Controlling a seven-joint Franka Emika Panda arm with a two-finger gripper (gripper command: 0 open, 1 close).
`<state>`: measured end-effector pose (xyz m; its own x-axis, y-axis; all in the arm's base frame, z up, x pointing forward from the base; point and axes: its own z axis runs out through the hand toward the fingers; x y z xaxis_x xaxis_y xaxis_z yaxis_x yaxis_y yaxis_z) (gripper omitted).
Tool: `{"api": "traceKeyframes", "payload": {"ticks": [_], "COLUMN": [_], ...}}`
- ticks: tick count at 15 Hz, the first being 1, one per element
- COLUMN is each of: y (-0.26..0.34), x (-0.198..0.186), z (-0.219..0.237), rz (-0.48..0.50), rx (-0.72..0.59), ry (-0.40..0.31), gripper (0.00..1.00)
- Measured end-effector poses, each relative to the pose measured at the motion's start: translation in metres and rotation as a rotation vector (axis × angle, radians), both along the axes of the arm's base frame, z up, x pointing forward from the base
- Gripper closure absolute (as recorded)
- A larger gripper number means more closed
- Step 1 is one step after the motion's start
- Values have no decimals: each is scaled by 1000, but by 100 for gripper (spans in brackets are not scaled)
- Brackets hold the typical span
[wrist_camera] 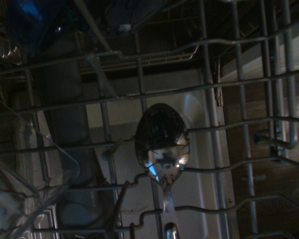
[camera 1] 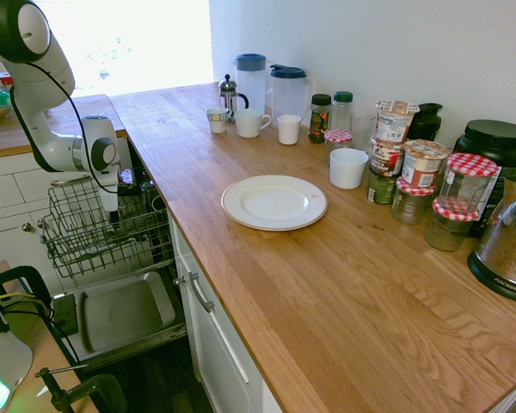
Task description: Put the spoon in the dishwasher
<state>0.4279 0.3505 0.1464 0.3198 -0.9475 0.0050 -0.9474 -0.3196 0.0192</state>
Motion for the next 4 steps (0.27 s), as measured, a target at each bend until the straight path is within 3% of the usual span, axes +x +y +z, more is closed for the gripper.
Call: {"api": "traceKeyframes", "payload": {"ticks": [4], "y": [-5], "x": [-18], "z": [60], "rz": [14], "rx": [-37], "ry": [-31], "gripper": [0]}}
